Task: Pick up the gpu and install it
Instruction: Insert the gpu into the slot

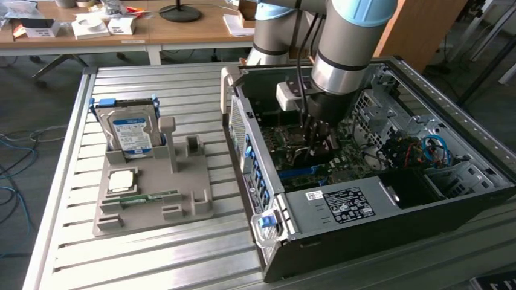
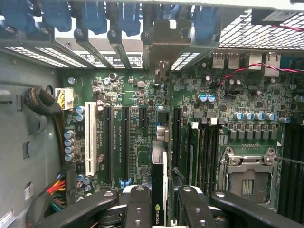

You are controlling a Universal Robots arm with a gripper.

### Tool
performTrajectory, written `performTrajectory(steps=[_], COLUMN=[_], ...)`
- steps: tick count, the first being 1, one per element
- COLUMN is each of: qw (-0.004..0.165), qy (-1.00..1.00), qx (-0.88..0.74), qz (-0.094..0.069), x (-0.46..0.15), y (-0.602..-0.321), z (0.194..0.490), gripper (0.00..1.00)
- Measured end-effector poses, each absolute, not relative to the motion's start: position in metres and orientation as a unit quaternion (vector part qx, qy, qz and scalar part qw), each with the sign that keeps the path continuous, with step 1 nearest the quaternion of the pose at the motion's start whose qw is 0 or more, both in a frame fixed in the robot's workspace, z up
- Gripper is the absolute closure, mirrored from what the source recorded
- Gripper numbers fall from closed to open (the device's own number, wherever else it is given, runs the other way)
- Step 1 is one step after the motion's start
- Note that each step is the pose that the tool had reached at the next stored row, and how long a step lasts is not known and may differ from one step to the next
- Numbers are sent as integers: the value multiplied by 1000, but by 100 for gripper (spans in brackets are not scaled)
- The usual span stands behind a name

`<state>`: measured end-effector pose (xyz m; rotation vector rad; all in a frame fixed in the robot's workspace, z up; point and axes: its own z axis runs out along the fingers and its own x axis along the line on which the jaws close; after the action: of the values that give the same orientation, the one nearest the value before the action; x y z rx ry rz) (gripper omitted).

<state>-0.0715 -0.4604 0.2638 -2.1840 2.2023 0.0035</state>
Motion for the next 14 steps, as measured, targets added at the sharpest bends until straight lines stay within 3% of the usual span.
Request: performTrajectory(steps=[14], qw=[20], qy=[710], qx=[-704], qz=[1], x=[-74], y=[-460], z=[264], gripper=[74])
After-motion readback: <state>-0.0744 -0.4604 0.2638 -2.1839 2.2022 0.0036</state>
